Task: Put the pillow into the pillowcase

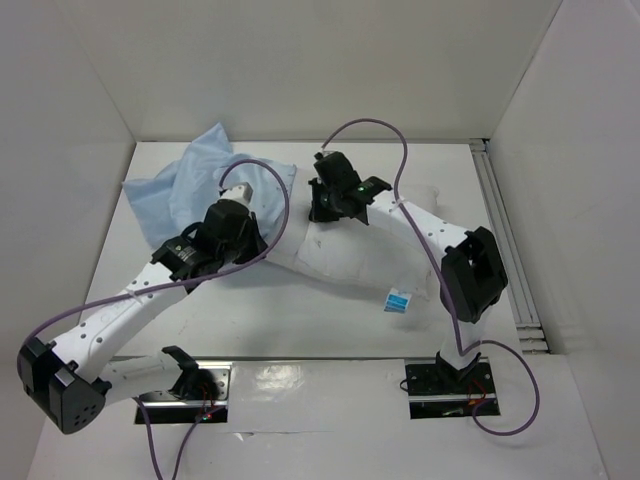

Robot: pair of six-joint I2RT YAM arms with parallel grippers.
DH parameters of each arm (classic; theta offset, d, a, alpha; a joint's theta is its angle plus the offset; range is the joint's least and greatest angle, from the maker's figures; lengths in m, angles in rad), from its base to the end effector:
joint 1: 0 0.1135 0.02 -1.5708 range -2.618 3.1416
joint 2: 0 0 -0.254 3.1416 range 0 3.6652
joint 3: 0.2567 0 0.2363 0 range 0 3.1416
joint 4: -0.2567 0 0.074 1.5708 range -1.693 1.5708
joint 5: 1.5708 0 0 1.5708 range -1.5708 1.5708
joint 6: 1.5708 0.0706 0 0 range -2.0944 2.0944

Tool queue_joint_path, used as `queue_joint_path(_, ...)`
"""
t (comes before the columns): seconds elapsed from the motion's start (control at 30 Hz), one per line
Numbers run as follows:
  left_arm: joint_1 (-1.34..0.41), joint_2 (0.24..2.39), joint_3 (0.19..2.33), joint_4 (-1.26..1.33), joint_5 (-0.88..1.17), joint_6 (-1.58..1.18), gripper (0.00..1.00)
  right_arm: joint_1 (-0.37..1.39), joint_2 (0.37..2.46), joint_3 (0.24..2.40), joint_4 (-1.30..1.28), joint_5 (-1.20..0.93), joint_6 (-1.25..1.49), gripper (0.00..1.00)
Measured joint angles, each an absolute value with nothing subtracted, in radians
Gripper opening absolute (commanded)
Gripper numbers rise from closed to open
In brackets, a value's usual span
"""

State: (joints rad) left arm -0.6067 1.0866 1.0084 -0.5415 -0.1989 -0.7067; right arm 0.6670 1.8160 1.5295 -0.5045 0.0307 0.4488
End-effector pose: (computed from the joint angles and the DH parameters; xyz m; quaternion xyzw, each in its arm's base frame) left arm 0.2141 -0.1316 0.2971 -0.0896 0.8813 -0.2082 0.4147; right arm 0.3309 0.2578 0.2501 -0.0949 0.9200 0.1892 0.3299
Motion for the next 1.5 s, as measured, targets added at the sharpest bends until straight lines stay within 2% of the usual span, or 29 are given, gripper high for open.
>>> queue_joint_path(0.33, -0.614, 1.219, 1.140, -0.557, -0.054, -0.706, 0.00, 0.621, 1.799, 1.538, -0.482, -0.004, 0.479, 0.00)
queue_joint_path(0.53, -0.614, 1.238, 1.261, -0.615, -0.064, -0.684, 0.00, 0.608, 1.798, 1.548, -0.467, -0.015, 0.490, 0.00)
queue_joint_path(0.8, -0.616, 1.238, 1.213, -0.652, -0.047, -0.689, 0.00, 0.658, 1.780, 1.498, -0.424, 0.010, 0.514, 0.00)
queue_joint_path(0.83, -0.617, 1.238, 1.199, -0.660, -0.047, -0.689, 0.08, 0.667, 1.773, 1.478, -0.413, 0.010, 0.519, 0.00)
queue_joint_path(0.93, -0.619, 1.235, 1.178, -0.700, -0.049, -0.688, 0.49, 0.688, 1.734, 1.415, -0.389, 0.008, 0.531, 0.00)
queue_joint_path(0.97, -0.620, 1.232, 1.180, -0.711, -0.049, -0.683, 0.68, 0.692, 1.721, 1.407, -0.391, 0.006, 0.529, 0.07)
queue_joint_path(1.0, -0.623, 1.229, 1.190, -0.724, -0.051, -0.680, 0.72, 0.696, 1.712, 1.407, -0.395, 0.004, 0.526, 0.18)
queue_joint_path(1.03, -0.625, 1.227, 1.208, -0.742, -0.054, -0.683, 0.72, 0.699, 1.706, 1.407, -0.398, 0.007, 0.522, 0.31)
queue_joint_path(1.07, -0.626, 1.224, 1.234, -0.757, -0.063, -0.680, 0.72, 0.704, 1.699, 1.409, -0.403, 0.013, 0.511, 0.55)
queue_joint_path(1.13, -0.627, 1.223, 1.306, -0.782, -0.085, -0.675, 0.66, 0.710, 1.682, 1.420, -0.417, 0.032, 0.494, 0.76)
queue_joint_path(1.3, -0.608, 1.250, 1.515, -0.803, -0.136, -0.624, 0.62, 0.719, 1.600, 1.451, -0.466, 0.166, 0.460, 0.91)
queue_joint_path(1.33, -0.598, 1.267, 1.554, -0.801, -0.146, -0.612, 0.69, 0.718, 1.581, 1.455, -0.480, 0.200, 0.455, 0.92)
queue_joint_path(1.5, -0.552, 1.475, 1.743, -0.826, -0.213, -0.571, 0.76, 0.618, 1.487, 1.472, -0.542, 0.323, 0.445, 0.99)
